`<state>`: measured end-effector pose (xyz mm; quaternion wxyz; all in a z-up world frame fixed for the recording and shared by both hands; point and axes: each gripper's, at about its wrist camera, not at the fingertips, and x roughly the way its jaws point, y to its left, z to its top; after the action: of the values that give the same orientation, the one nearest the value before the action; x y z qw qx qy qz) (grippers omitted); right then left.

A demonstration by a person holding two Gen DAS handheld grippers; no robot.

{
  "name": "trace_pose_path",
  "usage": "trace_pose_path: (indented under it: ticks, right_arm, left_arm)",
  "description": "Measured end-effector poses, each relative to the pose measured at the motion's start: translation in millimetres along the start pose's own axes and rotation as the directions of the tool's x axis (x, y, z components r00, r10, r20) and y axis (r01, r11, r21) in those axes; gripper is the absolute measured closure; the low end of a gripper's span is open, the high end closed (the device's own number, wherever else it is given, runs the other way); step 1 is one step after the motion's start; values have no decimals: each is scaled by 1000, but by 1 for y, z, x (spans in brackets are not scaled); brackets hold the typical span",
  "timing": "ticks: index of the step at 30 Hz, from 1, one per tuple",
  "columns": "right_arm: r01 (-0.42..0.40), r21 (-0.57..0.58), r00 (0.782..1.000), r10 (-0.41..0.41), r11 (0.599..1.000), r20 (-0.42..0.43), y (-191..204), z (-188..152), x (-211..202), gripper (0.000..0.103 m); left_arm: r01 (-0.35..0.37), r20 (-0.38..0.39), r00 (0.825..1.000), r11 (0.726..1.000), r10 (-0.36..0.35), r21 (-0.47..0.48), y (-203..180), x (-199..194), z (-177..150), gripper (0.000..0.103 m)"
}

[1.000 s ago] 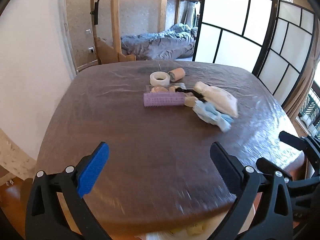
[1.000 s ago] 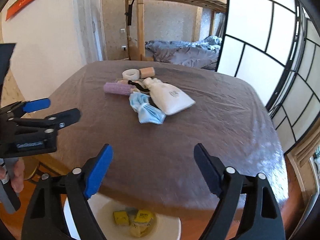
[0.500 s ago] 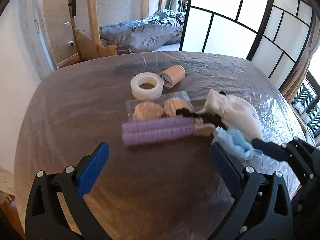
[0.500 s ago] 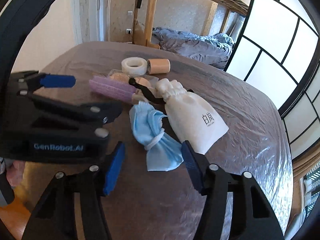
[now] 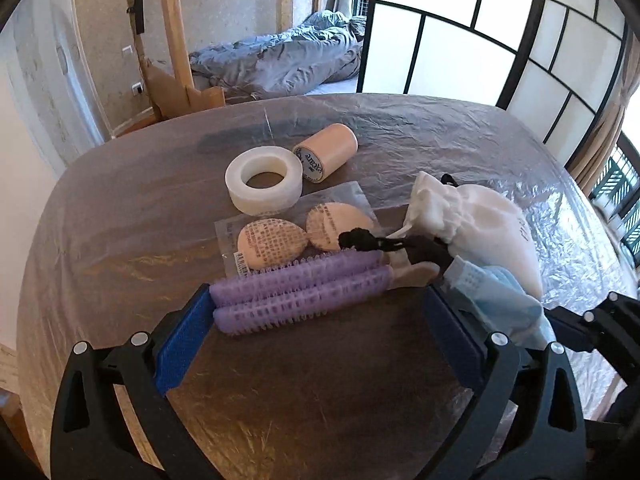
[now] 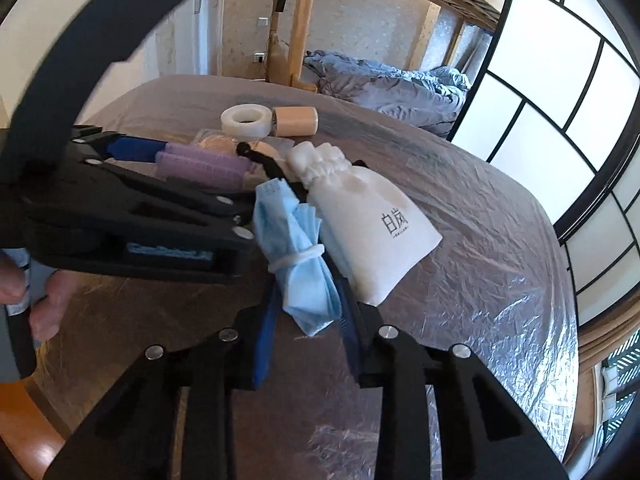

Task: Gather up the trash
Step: 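Grasp the blue face mask with the right gripper while the left grasps the purple rollers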

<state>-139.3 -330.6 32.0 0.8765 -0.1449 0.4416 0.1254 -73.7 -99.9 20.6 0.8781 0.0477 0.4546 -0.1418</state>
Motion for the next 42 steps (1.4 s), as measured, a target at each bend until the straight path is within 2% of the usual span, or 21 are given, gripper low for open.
trace_pose_path:
  ticks: [8,11,17,20,22,24,25,26,27,31,33,36,38,41,42]
  right_arm:
    - [-10,16,1000,10,1000,-5,-3,-4,2,72]
    - [-13,8,1000,13,1000,-4,0,-5,5,63]
    - [-27,15,1000,27,1000,-5,-2,-2,9,61]
    - [-41,29,999,42,999,-13,-6,2,11,61]
    - [-59,46,998,60,997,-17,-10,2,13,66]
    - [-72,64,997,73,995,-17,-15,3,13,73]
    - [-81,73,996,83,994,-17,-18,2,13,78]
    - [-92,82,995,94,992,-16,-21,2,13,78]
    - [-96,89,995,98,991,-15,-22,0,12,78]
    - [-98,100,995,99,990,-9,-28,-3,9,78]
    - [-96,108,995,97,990,-9,-31,-5,8,78]
    - [-104,126,994,105,987,-7,-35,-6,6,78]
    - [-118,141,993,120,983,-4,-38,-7,4,78]
    - [-170,164,985,173,972,-6,-42,-8,0,78]
    - [-188,174,981,191,967,-5,-44,-9,-2,78]
  left_arm:
    - [53,4,999,994,-53,-93,8,-2,7,2]
    - [25,20,1000,997,-23,-77,-1,-5,8,2]
    - [19,8,1000,998,-18,-56,-12,1,14,2]
    - [-17,-14,1000,999,17,-29,-17,9,15,2]
    - [-57,-39,998,998,57,-5,-20,18,13,2]
    - [-51,-24,998,999,51,-3,-20,18,13,3]
    - [-47,-18,999,999,47,0,-20,17,12,6]
    - [-49,-12,999,999,49,6,-20,15,12,15]
    - [-44,-9,999,999,44,8,-19,13,11,18]
    - [41,5,999,999,-41,12,-17,-3,2,18]
    - [52,-2,999,998,-52,37,-18,-10,-6,44]
    - [118,-21,993,993,-117,29,-16,-19,-16,53]
    - [144,-35,989,989,-143,30,-16,-20,-20,54]
    - [224,-64,974,970,-219,96,-24,-25,-25,53]
    - [227,-66,973,966,-220,126,-28,-27,-26,42]
